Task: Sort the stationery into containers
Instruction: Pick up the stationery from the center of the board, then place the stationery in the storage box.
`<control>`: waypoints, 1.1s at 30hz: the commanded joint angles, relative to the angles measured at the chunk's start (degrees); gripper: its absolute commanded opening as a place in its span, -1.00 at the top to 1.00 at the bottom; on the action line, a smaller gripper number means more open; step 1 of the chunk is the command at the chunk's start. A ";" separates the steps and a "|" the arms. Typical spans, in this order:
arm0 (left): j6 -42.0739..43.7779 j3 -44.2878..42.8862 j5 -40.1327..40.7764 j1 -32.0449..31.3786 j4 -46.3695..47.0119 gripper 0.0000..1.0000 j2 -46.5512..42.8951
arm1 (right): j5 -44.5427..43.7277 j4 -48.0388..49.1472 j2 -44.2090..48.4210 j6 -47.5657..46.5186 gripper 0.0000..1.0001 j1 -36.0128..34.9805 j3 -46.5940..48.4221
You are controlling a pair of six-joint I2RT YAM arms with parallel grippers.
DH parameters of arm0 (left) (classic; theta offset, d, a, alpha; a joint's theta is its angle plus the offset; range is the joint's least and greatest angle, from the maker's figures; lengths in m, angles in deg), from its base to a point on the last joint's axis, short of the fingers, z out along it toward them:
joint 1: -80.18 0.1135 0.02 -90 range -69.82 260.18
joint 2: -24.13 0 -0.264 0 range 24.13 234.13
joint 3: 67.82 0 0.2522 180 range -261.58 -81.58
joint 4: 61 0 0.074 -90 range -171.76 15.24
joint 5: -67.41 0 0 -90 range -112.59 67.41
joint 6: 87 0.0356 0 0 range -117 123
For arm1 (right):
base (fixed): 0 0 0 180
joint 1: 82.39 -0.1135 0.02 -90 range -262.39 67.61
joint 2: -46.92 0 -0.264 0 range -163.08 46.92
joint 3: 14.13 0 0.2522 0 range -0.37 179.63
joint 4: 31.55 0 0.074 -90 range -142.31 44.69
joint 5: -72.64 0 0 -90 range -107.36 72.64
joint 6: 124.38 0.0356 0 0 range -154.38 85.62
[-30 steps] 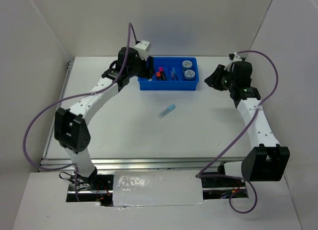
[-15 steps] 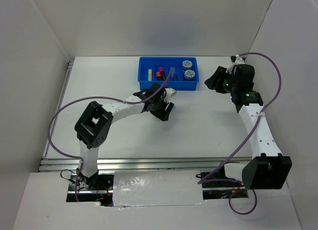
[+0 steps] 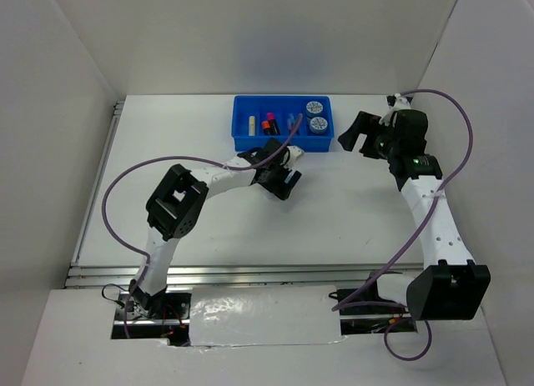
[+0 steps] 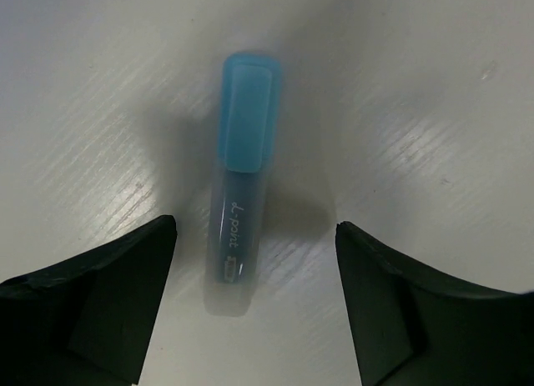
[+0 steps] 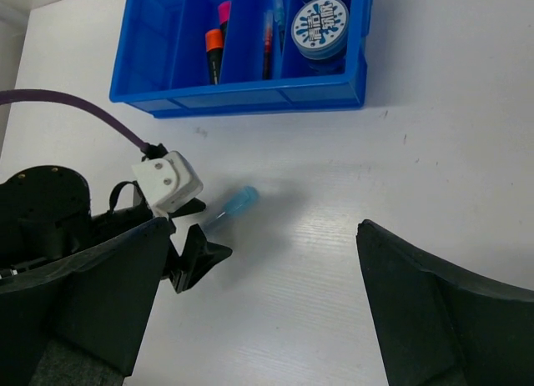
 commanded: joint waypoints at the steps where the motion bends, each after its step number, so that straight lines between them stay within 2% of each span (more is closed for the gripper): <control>1: 2.10 -2.46 0.04 0.04 -0.59 -0.79 1.51 | -0.84 0.16 2.15 -1.15 -0.99 -0.49 -0.63; 5: 2.37 -2.20 -1.80 -0.05 0.03 -0.53 1.95 | -1.02 0.16 2.41 -1.33 -0.99 -0.22 -0.72; 6: 2.20 -0.99 -2.33 -0.05 0.46 -0.53 1.95 | -1.02 0.16 2.50 -1.42 -0.99 -0.05 -0.63; 7: 1.85 -0.63 -2.51 0.04 0.64 -0.35 1.52 | -1.10 0.24 2.50 -1.42 -0.99 0.04 -0.54; 14: 0.27 1.66 -0.59 0.04 0.12 0.28 -2.78 | -1.89 0.95 3.38 -0.89 -0.99 1.80 -0.45; 19: -2.89 0.79 -0.22 0.83 -0.76 0.41 -7.27 | -2.69 0.68 3.64 0.60 -0.99 3.64 -2.38; 26: -11.24 -12.02 -0.41 7.41 -3.67 0.45 -13.24 | -2.86 1.82 5.75 0.25 -0.99 4.70 -5.90; 30: -11.52 -17.49 4.59 11.28 0.55 0.29 -12.38 | -2.95 2.18 4.62 1.65 -0.99 4.79 -6.17; 33: -11.69 -22.23 5.31 14.27 3.62 0.33 -8.43 | -2.60 2.35 4.00 2.10 -0.99 4.61 -6.43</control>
